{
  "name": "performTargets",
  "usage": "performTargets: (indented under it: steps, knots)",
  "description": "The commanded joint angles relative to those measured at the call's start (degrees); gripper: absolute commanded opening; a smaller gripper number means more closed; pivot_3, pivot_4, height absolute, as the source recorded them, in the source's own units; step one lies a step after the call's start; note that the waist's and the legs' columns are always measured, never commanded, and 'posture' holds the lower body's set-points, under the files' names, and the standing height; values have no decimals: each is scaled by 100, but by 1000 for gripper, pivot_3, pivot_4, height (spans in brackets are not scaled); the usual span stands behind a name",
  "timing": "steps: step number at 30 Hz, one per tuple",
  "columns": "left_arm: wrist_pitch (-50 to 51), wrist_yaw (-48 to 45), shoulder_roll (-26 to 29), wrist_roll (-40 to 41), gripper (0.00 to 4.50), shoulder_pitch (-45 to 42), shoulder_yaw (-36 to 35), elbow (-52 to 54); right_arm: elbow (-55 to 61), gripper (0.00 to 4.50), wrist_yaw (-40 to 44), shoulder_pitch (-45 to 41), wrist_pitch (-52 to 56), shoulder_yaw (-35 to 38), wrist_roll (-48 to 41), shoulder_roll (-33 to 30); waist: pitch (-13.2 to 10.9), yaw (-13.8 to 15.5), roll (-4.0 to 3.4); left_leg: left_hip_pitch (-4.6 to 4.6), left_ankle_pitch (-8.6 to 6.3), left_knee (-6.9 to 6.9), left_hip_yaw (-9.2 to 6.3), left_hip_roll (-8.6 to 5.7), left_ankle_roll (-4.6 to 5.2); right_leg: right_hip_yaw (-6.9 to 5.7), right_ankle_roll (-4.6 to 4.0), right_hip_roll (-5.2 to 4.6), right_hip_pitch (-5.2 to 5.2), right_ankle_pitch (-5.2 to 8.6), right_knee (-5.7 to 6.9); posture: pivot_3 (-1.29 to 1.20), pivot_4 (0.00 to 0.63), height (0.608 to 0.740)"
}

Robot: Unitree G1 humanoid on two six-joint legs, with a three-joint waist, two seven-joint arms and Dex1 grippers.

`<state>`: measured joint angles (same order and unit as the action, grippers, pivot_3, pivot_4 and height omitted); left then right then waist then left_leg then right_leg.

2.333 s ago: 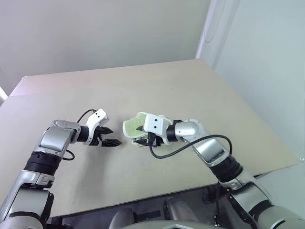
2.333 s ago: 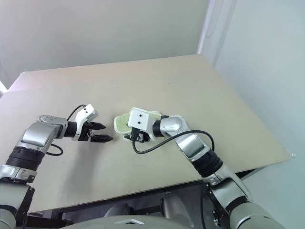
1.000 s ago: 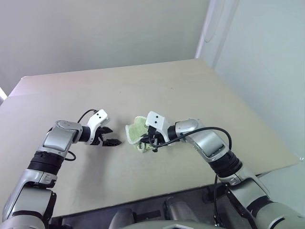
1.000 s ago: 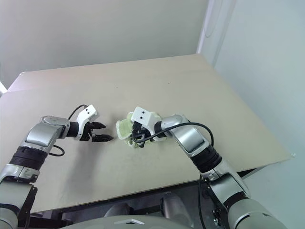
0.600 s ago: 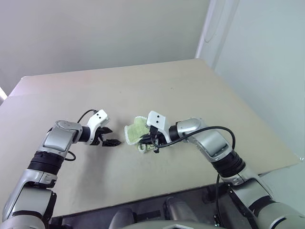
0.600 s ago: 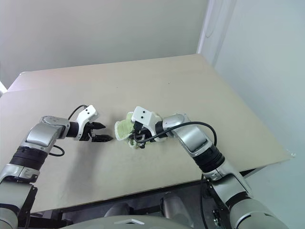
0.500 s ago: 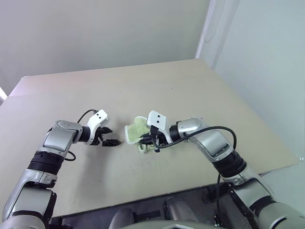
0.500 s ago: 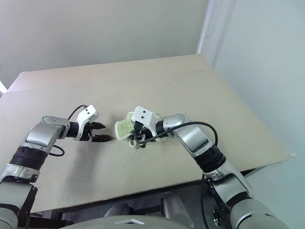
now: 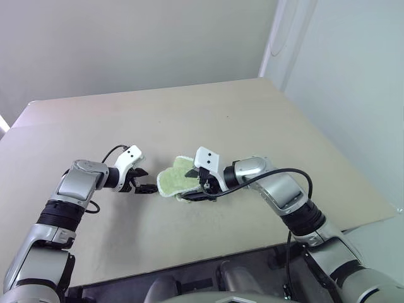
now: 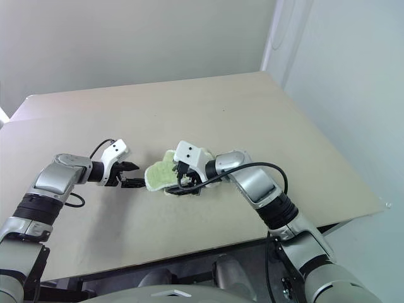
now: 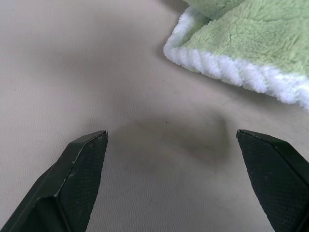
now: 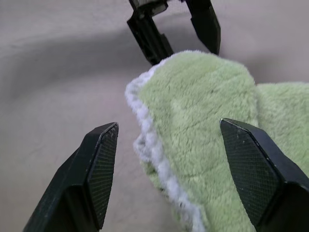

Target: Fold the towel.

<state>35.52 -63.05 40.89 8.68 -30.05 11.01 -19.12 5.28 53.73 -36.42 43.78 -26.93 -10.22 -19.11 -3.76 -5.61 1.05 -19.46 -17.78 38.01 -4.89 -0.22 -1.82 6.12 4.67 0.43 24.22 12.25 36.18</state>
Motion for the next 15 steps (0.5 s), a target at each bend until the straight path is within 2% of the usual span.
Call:
performTargets:
  steps: [1, 6, 10, 15]
  knots:
    - [-83, 9, 25, -47, 4500, -150, -44, 70, -77, 3502, -198, -105, -559, -30, 227, 86, 0, 1, 0, 0, 0, 0, 0, 0, 0, 0, 0, 0, 0, 0, 0, 0, 0, 740]
    - [-42, 3, 33, -65, 4500, -126, -53, 133, -212, 3502, -243, -102, -931, -106, 394, 116, 0, 0, 0, -1, 0, -1, 0, 0, 0, 0, 1, 0, 0, 0, -1, 0, 0, 740]
    - [-12, -7, 39, -66, 4500, -105, -55, 176, -272, 2654, -189, -81, -1229, -198, 530, 64, 0, 0, 0, 0, 0, -1, 0, 0, 0, 0, 1, 0, 0, -1, -1, 0, 0, 740]
    - [3, -1, 40, -65, 4500, -101, -62, 190, -305, 2654, -5, -131, -1418, -280, 657, -20, 0, 0, 0, 0, 0, -1, 0, 0, 0, 0, 0, 0, 0, 0, -1, 0, 0, 740]
